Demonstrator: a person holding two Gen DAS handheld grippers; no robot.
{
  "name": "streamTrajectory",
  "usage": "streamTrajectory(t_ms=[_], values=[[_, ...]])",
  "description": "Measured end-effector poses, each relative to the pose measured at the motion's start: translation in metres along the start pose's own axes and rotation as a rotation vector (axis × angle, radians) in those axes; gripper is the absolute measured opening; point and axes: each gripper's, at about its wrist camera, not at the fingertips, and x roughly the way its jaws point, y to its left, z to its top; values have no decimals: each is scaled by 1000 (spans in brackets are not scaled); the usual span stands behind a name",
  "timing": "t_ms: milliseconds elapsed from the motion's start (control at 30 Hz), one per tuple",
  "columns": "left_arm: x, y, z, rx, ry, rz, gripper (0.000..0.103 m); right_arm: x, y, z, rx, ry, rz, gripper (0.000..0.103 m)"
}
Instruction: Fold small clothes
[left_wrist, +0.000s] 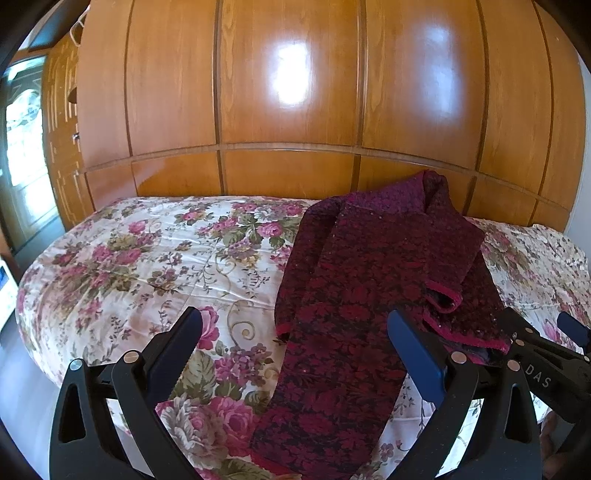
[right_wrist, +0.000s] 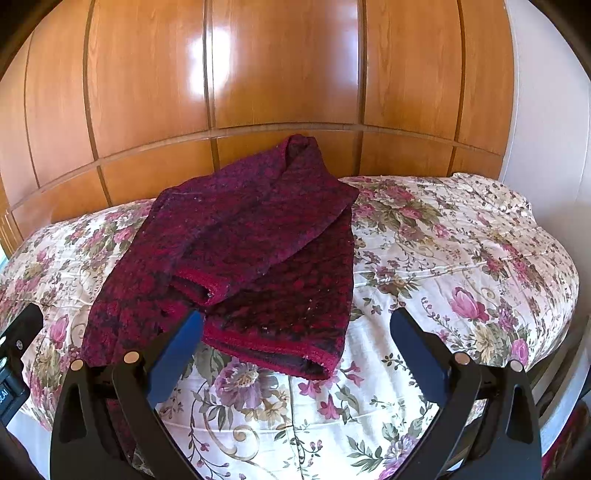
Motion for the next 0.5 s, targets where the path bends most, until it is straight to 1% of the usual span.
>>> streamTrajectory(t_ms=[167, 500], values=[[1, 2, 0, -12, 5, -2, 99, -3, 6, -1, -30, -14, -3, 101], [1, 0, -1, -4, 7, -9, 99, 3, 9, -2, -46, 13, -14, 101]])
